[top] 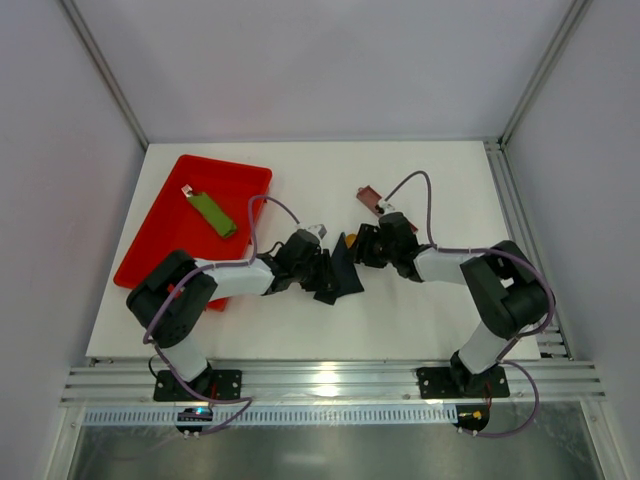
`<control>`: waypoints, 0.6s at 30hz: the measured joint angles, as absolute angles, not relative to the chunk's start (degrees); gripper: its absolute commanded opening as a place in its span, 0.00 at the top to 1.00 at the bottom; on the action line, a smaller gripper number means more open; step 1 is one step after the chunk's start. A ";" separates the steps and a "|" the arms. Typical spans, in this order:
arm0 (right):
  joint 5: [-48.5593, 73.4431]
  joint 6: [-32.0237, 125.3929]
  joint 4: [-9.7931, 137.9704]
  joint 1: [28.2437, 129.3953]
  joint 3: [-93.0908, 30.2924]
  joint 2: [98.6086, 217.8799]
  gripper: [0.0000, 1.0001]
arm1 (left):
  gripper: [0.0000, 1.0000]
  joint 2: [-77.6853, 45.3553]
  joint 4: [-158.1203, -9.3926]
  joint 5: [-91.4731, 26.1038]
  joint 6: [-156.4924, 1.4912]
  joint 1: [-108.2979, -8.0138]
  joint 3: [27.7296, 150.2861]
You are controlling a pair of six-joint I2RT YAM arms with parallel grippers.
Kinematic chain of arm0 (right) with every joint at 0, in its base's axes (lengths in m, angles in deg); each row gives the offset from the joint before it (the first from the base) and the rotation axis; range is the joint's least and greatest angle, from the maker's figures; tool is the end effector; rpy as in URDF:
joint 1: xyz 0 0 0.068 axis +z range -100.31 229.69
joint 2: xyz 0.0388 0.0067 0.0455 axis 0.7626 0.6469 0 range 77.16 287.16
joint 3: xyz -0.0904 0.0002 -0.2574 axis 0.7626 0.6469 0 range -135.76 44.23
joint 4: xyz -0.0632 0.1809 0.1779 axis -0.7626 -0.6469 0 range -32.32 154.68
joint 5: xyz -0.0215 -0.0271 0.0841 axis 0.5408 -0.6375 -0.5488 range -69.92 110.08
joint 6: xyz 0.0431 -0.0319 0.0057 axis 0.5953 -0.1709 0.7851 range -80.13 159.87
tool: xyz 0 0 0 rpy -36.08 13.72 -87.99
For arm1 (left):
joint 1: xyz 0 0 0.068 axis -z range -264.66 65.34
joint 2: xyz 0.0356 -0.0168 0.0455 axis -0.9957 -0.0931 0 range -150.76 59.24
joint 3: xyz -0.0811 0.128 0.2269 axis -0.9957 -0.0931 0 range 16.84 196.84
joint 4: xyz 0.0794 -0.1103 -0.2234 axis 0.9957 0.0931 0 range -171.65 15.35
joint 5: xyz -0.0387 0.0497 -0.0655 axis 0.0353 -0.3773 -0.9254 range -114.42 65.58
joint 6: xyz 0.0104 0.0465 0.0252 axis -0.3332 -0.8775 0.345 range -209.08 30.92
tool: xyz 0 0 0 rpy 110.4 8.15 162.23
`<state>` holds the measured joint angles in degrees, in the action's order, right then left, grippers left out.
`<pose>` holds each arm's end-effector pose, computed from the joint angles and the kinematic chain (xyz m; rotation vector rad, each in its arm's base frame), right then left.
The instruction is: Place the utensils on the paper napkin and roll it up
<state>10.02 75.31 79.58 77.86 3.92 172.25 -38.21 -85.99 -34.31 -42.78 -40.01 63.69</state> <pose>0.2768 0.1553 0.1410 0.0531 2.3769 0.7632 0.2315 -0.2374 0.1453 0.0525 2.5812 -0.8949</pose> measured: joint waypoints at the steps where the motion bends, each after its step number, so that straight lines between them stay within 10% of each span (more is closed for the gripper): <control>1: 9.65 75.29 79.86 77.86 3.66 172.62 0.48 | 0.71 -38.21 -86.01 -34.29 -42.80 -40.01 63.69; 18: 7.42 74.90 81.46 77.86 3.13 175.07 0.75 | 0.71 -38.23 -86.06 -34.31 -42.93 -40.01 63.69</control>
